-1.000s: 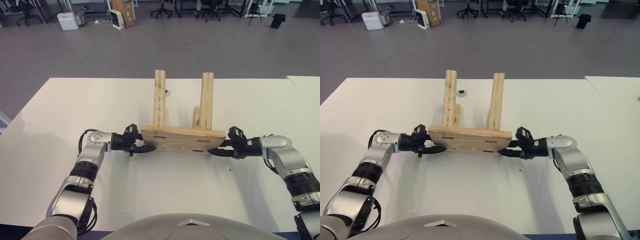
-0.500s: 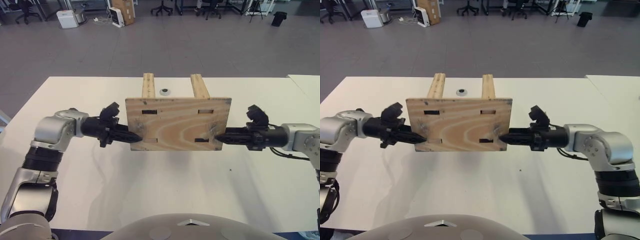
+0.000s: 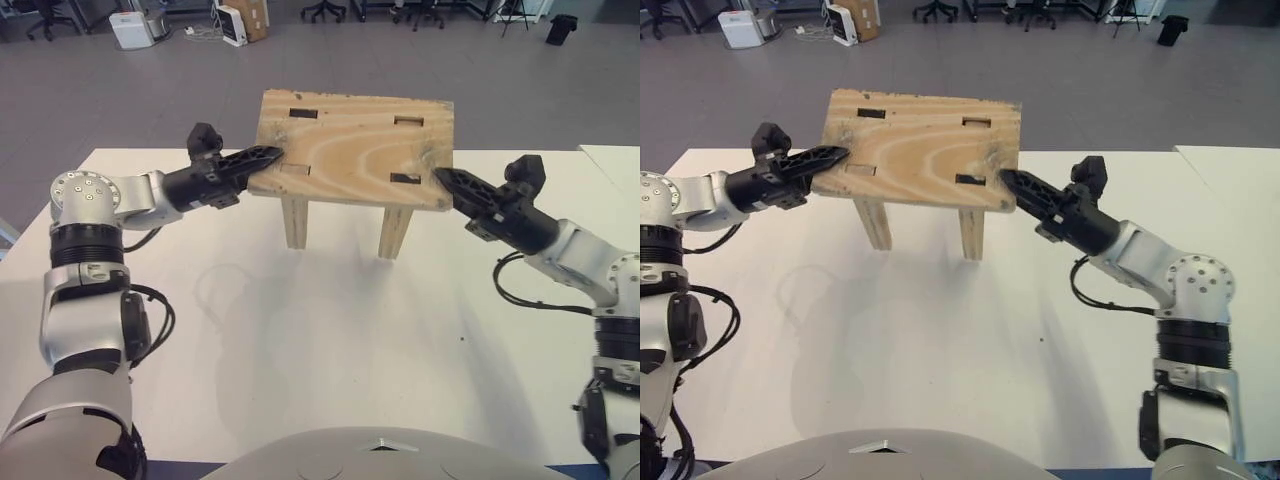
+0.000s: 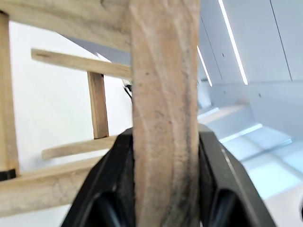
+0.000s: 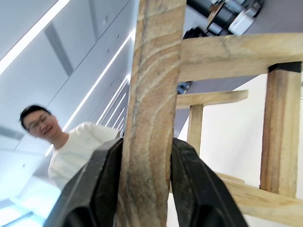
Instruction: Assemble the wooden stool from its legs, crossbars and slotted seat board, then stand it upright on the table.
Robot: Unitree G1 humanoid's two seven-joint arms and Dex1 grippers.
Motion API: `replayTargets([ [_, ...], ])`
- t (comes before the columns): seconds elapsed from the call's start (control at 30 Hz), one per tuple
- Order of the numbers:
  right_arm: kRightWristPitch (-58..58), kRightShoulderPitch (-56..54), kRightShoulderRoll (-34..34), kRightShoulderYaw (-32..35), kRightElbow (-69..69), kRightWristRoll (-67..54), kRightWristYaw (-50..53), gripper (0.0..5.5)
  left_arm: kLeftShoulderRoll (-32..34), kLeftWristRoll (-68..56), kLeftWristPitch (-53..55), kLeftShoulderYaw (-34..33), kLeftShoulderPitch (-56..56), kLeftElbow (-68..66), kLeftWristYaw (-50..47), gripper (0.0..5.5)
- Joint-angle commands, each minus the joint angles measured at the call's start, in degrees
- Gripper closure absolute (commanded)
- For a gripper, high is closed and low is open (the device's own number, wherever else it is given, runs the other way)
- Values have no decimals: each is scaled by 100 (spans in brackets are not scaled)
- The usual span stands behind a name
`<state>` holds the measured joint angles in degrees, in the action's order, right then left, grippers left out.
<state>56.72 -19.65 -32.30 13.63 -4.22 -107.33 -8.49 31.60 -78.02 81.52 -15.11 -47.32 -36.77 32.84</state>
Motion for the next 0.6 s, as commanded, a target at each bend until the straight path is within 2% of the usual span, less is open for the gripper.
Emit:
replayTargets([
  [0.03, -865, 39, 895, -396, 1007, -566, 3466, 407, -2090, -939, -1217, -641, 803, 1712, -4146, 419],
  [0.13, -1390, 138, 770, -448, 703, -559, 4753, 408, -2234, -735, -1457, -544, 936, 1813, -5005, 419],
  [0.23, -1612, 141, 936, -335, 698, -563, 5190, 408, -2281, -522, -1887, -542, 626, 1606, -5130, 419],
  [0.27, -1664, 122, 902, -349, 708, -563, 5229, 369, -2265, -479, -2032, -590, 505, 1457, -5181, 419],
  [0.3, -1685, 88, 880, -364, 700, -563, 5256, 352, -2246, -448, -2122, -608, 423, 1334, -5260, 382],
  [0.43, -1886, -306, 721, -216, 360, -317, 5545, 271, -2138, -166, -2397, -694, 228, 1024, -5440, 309],
  [0.5, -1936, -577, 600, 8, 145, -211, 5539, 222, -1965, 74, -2393, -691, 134, 910, -5228, 268],
  [0.6, -1809, -901, 304, 329, 73, -276, 5238, 218, -1442, 416, -2220, -637, -63, 789, -4372, 236],
])
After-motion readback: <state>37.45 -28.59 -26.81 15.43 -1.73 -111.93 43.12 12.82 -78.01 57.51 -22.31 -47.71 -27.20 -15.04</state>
